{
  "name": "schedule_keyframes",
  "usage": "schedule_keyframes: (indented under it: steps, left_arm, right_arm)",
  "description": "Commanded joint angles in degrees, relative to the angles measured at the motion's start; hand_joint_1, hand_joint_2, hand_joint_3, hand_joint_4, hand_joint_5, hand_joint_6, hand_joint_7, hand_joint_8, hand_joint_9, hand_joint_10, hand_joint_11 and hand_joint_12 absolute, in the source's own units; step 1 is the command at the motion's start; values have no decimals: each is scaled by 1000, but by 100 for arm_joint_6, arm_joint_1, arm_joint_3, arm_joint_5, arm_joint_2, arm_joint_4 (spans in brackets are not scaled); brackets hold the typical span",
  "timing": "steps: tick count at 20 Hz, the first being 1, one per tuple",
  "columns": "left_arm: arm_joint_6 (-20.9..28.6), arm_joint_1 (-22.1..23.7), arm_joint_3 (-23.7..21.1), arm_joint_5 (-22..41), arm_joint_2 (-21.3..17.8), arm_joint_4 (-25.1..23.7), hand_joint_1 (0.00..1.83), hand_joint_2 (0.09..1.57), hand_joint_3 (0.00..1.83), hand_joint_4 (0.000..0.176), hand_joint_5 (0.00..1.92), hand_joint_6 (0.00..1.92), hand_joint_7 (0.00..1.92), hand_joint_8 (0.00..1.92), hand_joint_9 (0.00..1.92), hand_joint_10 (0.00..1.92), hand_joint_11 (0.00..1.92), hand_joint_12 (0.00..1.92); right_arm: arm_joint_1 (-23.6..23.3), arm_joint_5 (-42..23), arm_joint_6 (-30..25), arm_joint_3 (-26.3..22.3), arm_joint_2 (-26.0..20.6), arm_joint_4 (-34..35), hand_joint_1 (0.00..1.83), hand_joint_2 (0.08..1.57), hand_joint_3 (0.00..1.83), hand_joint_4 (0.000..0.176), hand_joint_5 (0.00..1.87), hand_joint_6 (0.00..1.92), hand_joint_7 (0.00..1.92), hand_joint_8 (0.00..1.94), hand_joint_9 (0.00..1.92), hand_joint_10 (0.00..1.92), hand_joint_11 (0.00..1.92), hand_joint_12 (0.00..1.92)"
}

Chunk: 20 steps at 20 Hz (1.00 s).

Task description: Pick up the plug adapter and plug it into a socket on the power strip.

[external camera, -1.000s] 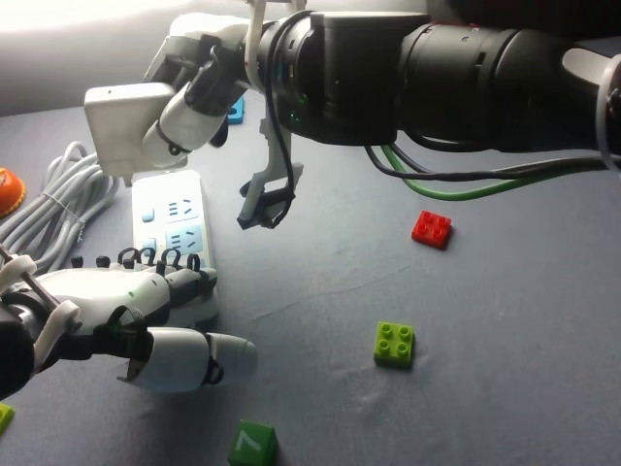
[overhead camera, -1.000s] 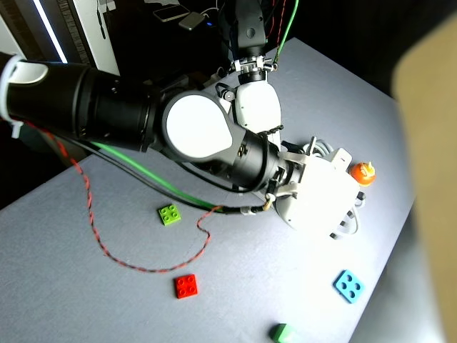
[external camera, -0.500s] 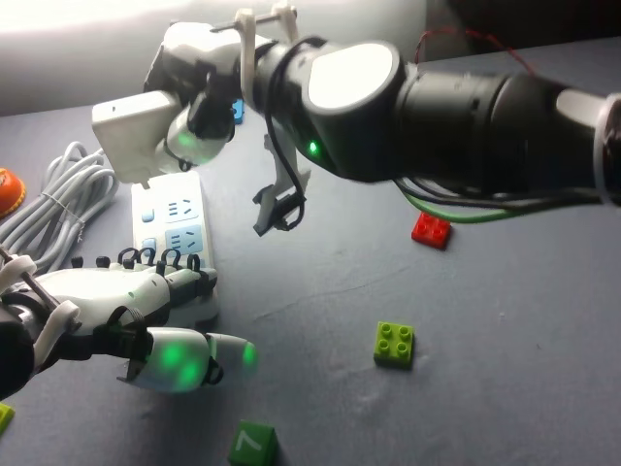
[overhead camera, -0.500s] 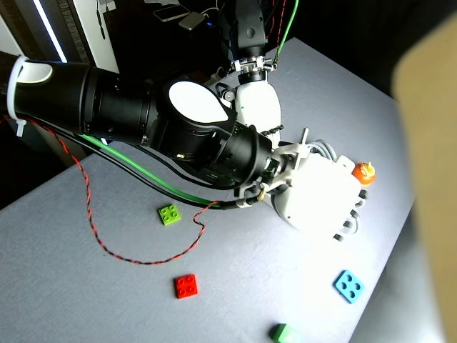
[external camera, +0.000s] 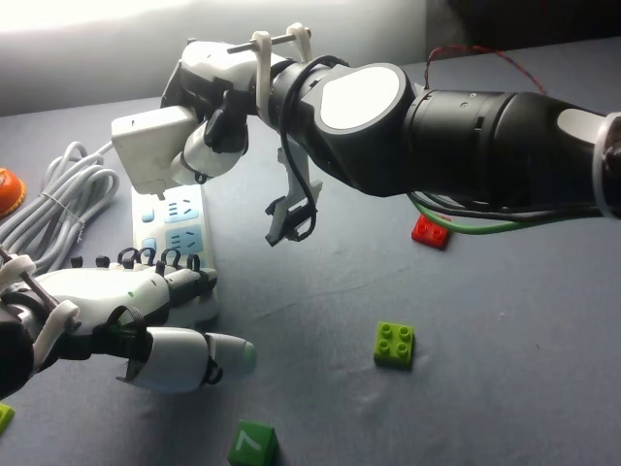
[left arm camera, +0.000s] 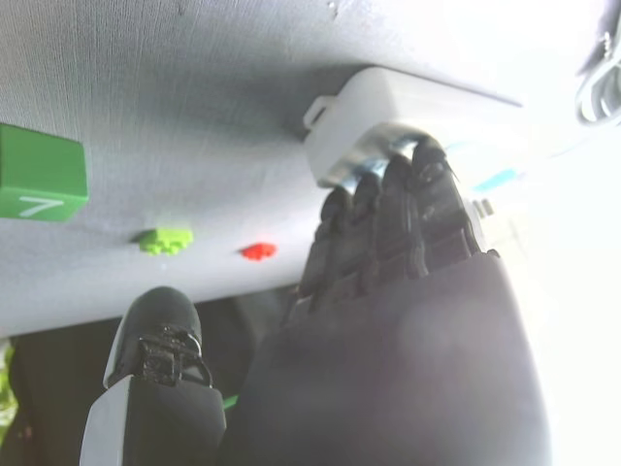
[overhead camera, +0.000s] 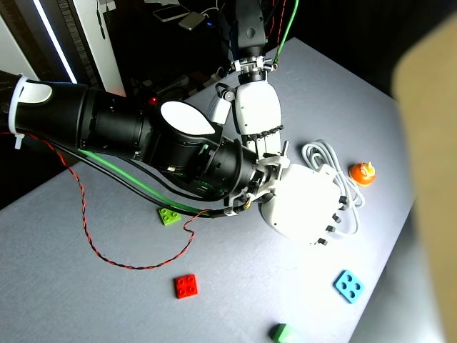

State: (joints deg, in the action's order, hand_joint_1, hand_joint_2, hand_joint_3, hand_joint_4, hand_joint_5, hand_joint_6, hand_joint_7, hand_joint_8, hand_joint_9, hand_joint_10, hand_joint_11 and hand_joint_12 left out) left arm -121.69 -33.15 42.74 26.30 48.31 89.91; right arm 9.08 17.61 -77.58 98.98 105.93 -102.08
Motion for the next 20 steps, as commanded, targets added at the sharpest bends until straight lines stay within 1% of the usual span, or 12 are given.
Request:
schedule_keyframes:
  steps: [1,2,3,6,8,9,10,12,14,17,18,20]
  left_arm:
    - [28,2,36,116,-28,-44,0,1163,0,0,0,0,0,0,0,0,0,0]
    - [28,-2,35,116,-30,-44,0,1163,0,0,0,0,0,0,0,0,0,0]
    - [28,-2,32,116,-30,-44,0,1164,0,0,0,0,0,0,0,0,0,0]
    - [28,-5,18,116,-27,-44,0,1165,0,0,5,2,6,2,0,0,0,0]
    - [28,-7,20,116,-28,-44,0,1167,1,0,0,0,0,0,0,0,0,0]
    - [28,-7,24,116,-29,-44,0,1167,0,0,5,2,2,1,0,0,0,0]
    - [28,-7,27,116,-29,-44,0,1169,1,0,4,1,0,0,0,0,0,0]
    - [27,-18,32,116,-35,-44,0,1167,0,0,0,0,0,0,0,0,0,0]
    - [27,-41,29,116,-59,-44,0,1165,0,0,0,0,0,0,0,0,0,0]
    - [27,-48,41,115,-76,-44,0,1167,1,0,0,0,0,0,0,0,0,0]
    - [27,-61,39,115,-87,-44,0,1166,0,0,0,0,0,0,0,0,0,0]
    - [27,-77,36,114,-100,-44,0,1169,1,0,0,0,0,0,0,0,0,0]
  right_arm:
    - [-119,138,-85,90,-10,-199,1235,1109,0,0,1035,798,976,1126,917,958,791,1419]
    - [-116,103,-103,130,-2,-241,1235,1109,0,0,1035,798,976,1126,917,958,791,1419]
    - [-104,35,-251,198,14,-406,1242,1106,0,0,1024,789,996,1123,917,970,790,1444]
    - [-57,-18,-808,337,47,-1133,1241,1105,0,0,1010,813,1013,1094,926,978,764,1444]
    - [-26,-55,-861,372,50,-1180,1233,1117,1,0,981,867,992,1121,915,986,768,1452]
    - [-7,-62,-863,377,50,-1188,1236,1111,0,0,1010,819,992,1122,892,998,732,1489]
    - [3,-65,-864,376,52,-1189,1241,1104,0,0,1020,798,1011,1095,901,988,741,1479]
    - [14,-65,-864,376,63,-1192,1240,1104,0,0,1016,808,1013,1088,919,961,754,1464]
    - [27,-65,-879,376,84,-1196,1232,1113,1,0,1001,838,986,1129,912,977,743,1480]
    - [46,-61,-899,377,93,-1228,1241,1113,1,0,956,894,1029,1078,962,957,804,1444]
    - [54,-61,-914,377,97,-1239,1237,1123,2,0,941,914,1003,1124,938,980,785,1469]
    - [82,-61,-915,377,112,-1248,1247,1110,0,0,969,864,1034,1079,945,974,781,1470]
